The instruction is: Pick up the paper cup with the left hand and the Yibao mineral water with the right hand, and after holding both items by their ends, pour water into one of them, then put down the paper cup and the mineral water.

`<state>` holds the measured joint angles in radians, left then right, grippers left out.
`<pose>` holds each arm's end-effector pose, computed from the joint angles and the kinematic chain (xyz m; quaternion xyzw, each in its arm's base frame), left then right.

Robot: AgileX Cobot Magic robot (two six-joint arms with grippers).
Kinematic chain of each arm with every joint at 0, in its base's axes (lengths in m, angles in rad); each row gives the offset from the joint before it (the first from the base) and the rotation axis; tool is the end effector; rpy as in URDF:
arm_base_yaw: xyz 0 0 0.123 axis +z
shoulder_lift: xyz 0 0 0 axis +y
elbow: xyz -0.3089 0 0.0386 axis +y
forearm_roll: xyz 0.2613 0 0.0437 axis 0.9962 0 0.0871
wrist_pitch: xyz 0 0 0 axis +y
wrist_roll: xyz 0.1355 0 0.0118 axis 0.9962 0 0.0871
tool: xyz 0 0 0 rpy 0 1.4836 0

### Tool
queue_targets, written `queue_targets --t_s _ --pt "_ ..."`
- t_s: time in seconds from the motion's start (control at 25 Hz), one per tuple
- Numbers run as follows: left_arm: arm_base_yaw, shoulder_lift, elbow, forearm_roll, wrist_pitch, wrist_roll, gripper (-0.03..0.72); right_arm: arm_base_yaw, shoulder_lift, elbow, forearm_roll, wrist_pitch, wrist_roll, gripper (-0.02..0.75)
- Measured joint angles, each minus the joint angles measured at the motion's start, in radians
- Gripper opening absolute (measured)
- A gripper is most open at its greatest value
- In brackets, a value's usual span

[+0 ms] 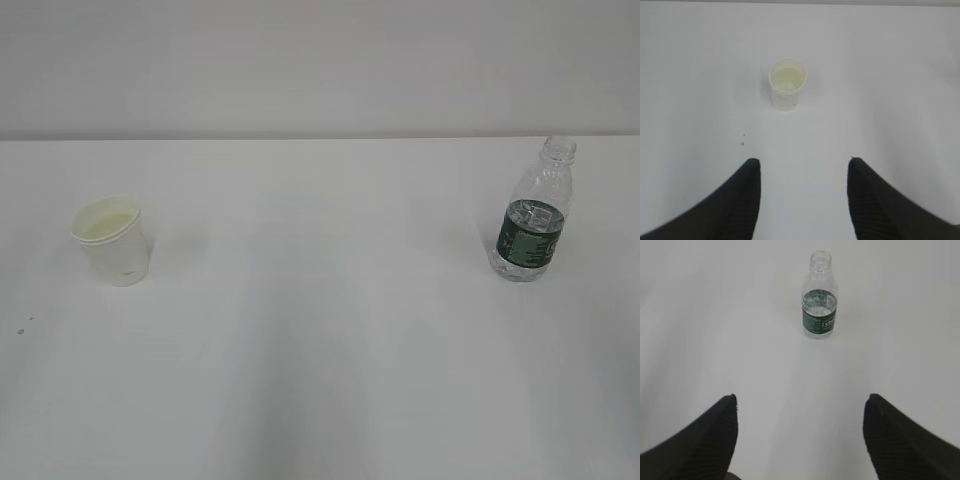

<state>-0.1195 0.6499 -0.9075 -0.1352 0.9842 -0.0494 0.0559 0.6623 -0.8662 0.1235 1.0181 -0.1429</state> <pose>0.1250 -0.0304 0.3693 0.0231 0.8912 -0.1046 0.4408 0.1275 0.0214 0.3495 -0.0824 0.9069 0.0434 0.4110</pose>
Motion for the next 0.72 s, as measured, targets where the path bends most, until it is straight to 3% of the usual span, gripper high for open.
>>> queue_targets --t_s 0.72 --pt "0.0 -0.118 0.0 -0.008 0.002 0.027 0.394 0.0 -0.067 0.0 -0.054 0.023 0.03 0.589"
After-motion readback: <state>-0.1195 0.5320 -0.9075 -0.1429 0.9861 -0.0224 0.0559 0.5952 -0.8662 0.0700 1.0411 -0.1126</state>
